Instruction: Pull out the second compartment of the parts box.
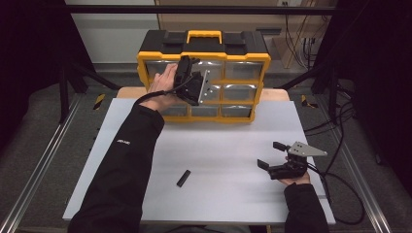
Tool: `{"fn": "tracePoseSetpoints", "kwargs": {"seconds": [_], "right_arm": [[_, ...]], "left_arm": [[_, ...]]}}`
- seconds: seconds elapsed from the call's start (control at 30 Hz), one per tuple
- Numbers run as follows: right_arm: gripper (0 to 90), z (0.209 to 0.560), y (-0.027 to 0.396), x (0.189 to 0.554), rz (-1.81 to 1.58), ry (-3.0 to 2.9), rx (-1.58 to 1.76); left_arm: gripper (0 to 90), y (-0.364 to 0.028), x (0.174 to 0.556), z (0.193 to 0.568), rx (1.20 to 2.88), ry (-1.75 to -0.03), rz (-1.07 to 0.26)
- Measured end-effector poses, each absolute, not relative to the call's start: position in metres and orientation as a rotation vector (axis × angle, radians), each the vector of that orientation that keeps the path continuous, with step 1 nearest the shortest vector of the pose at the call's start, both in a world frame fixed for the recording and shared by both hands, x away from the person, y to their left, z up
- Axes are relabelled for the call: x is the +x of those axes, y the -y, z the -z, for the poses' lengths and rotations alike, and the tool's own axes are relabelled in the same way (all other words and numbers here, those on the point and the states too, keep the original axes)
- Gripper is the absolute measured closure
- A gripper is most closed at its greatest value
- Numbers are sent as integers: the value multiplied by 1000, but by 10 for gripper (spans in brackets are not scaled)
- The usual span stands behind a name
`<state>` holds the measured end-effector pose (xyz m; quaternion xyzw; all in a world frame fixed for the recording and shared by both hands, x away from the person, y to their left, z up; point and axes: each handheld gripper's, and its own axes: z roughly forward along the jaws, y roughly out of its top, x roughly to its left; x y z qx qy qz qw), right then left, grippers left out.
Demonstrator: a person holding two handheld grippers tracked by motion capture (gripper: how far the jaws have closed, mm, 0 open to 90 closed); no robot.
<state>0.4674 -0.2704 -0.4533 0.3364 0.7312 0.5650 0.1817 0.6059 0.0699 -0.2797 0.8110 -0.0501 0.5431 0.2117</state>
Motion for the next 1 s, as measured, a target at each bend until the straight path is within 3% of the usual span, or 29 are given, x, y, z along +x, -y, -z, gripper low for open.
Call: {"fn": "tracePoseSetpoints", "kwargs": {"seconds": [0.5, 1.0], "right_arm": [[1, 453, 271, 467, -1597, -2062, 952], [1, 453, 271, 467, -1597, -2059, 952]], "left_arm": [[130, -71, 607, 282, 2229, 147, -1607], [323, -73, 606, 283, 2178, 172, -1712]]}}
